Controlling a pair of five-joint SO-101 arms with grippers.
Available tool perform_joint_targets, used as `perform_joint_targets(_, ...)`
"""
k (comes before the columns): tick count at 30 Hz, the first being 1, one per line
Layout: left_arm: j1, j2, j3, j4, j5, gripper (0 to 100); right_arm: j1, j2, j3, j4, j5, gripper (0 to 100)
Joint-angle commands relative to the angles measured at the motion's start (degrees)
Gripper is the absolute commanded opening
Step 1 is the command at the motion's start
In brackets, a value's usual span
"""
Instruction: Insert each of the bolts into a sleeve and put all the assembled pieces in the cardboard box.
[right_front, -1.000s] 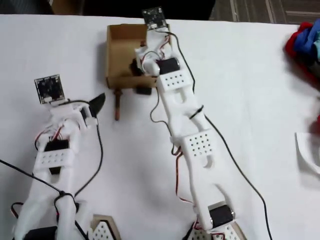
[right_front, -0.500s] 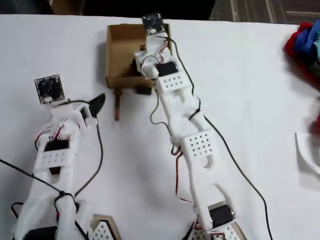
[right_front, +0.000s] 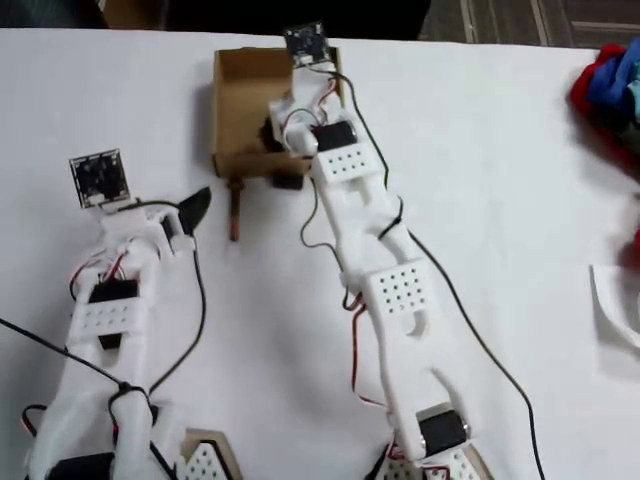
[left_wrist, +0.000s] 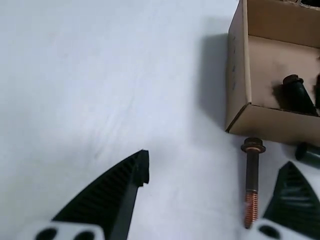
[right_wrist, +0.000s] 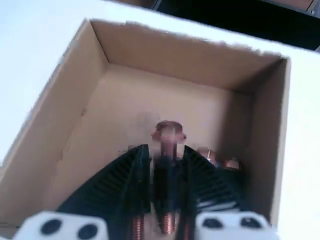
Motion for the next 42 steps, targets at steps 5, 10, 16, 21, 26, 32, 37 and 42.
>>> perform_joint_targets(5, -0.26, -1.67, -0.22, -0.97, -0.44, 40, 0.04, -1.71, -1.14, 0.31, -0.26, 9.6)
perform_joint_targets(10, -0.26, -1.67, -0.22, -0.97, -0.44, 40, 0.04, -4.53, -1.14, 5.49, -0.26, 9.4)
perform_joint_targets(16, -0.26, -1.67, -0.22, -0.97, -0.44, 40, 0.13, -12.53, -3.16, 15.25, -0.26, 9.4)
perform_joint_targets(21, -0.26, -1.67, -0.22, -0.97, -0.44, 40, -0.04, -17.71, -4.48, 25.63, -0.18, 9.4)
perform_joint_targets(26, -0.26, -1.67, 0.04, -0.97, -0.44, 40, -0.92, -20.00, -4.48, 37.58, 4.13, 9.4)
perform_joint_targets(32, -0.26, -1.67, 0.13, -1.05, -0.44, 40, -5.49, -19.56, -3.69, 51.30, 29.45, 9.4)
perform_joint_targets(37, -0.26, -1.67, 0.13, -1.05, -0.44, 40, -5.93, -13.76, -1.58, 52.26, 43.34, 9.7)
perform_joint_targets(42, -0.26, -1.67, 0.13, -1.05, -0.44, 40, -4.70, -5.49, -1.76, 49.80, 44.04, 9.8)
